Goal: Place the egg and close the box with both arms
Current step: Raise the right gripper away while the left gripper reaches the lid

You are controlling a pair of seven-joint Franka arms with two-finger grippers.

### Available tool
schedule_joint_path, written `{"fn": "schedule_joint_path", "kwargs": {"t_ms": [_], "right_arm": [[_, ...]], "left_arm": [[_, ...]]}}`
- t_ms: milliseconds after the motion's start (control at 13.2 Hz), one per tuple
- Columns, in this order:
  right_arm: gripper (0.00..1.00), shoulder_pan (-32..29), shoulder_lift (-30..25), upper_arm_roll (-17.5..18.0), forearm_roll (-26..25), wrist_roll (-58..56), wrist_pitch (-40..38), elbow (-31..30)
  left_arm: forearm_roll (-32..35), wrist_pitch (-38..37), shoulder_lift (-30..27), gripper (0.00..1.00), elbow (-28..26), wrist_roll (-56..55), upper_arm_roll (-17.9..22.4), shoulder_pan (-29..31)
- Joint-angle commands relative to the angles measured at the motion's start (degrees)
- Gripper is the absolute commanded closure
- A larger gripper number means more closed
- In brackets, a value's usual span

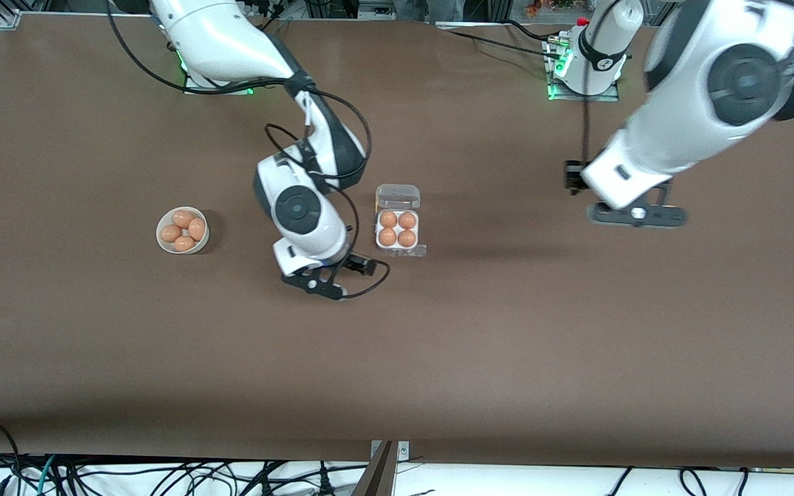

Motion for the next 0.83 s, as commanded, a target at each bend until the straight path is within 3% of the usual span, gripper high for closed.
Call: {"fn": "schedule_joint_path", "kwargs": {"t_ms": [0, 227, 455, 682, 758], "right_arm": [[0.0, -2.78, -3.91, -2.19, -0.42, -8.86, -6.79, -1.81], [0.0, -2.88, -6.46, -8.17, -0.42, -17.46, -11.2, -1.82], [0.0, -3.57, -8.91, -12.22, -0.51, -26.95, -14.89, -1.82], [0.0, -4.28, -11.64, -15.65, -0.51, -35.06, -18.5, -1.9], [0.0, -5.85, -13.56, -15.22, -0.94, -35.68, -19.03, -2.51]], "left_arm": [[-4.0, -1.17, 4.35, 0.88, 1.52, -6.15, 0.68, -4.99], [-9.88, -1.08, 8.39, 0.99, 1.79, -10.56, 0.68, -7.82], [-17.62, -1.08, 12.87, 0.96, 1.79, -13.45, 0.68, -9.04], [-19.75, -0.91, 17.79, 0.95, 1.96, -16.53, 0.68, -12.91], [-19.84, -0.73, 18.94, 0.95, 1.96, -17.41, 0.68, -13.97]]}}
